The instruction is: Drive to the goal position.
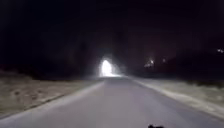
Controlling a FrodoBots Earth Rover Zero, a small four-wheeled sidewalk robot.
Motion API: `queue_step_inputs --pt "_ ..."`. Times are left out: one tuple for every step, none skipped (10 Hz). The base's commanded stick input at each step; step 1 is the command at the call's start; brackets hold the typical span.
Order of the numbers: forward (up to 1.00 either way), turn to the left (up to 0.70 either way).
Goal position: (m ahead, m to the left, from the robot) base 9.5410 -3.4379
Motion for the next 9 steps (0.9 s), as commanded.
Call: queue_step_inputs --pt "1.00 0.00" --pt "1.00 0.00" --pt "1.00 0.00" --pt "1.00 0.00" --pt "1.00 0.00" --pt "1.00 0.00" --pt "1.00 -0.12" --pt "1.00 -0.10" --pt "1.00 -0.08"
